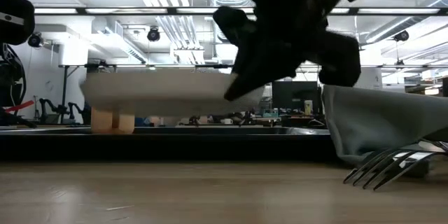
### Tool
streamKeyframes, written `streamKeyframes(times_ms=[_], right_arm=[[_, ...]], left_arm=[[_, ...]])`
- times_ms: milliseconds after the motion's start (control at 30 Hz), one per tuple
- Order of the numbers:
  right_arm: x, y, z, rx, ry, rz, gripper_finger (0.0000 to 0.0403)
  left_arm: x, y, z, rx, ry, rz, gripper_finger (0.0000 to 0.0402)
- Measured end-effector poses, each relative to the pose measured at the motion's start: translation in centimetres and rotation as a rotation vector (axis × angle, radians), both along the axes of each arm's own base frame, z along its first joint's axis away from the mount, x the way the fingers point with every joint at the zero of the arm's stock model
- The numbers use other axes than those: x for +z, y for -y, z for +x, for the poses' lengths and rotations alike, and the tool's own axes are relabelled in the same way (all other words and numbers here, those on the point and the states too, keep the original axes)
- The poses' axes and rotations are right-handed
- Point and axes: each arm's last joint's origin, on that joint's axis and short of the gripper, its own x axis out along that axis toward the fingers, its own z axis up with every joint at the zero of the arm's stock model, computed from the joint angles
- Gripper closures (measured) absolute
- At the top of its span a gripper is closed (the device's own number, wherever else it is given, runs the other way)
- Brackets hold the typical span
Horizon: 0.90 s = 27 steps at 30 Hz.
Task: Set up tray
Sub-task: Put the white plate below the orange mug on the black serving tray
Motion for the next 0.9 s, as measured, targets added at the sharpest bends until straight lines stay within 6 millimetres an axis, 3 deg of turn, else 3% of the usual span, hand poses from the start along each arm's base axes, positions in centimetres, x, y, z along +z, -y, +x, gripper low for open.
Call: streamKeyframes(times_ms=[500,633,900], right_arm=[[0.2,0.7,0.6,0.060,0.021,0.027,0.0395],[-0.9,0.8,1.0,0.065,0.014,0.018,0.0395],[-2.4,0.2,3.9,0.083,-0.003,-0.001,0.0395]], left_arm=[[0.0,0.0,0.0,0.000,0.000,0.000,0.0240],[0.0,0.0,0.0,0.000,0.000,0.000,0.0240],[0.0,0.0,0.0,0.001,0.000,0.000,0.0240]])
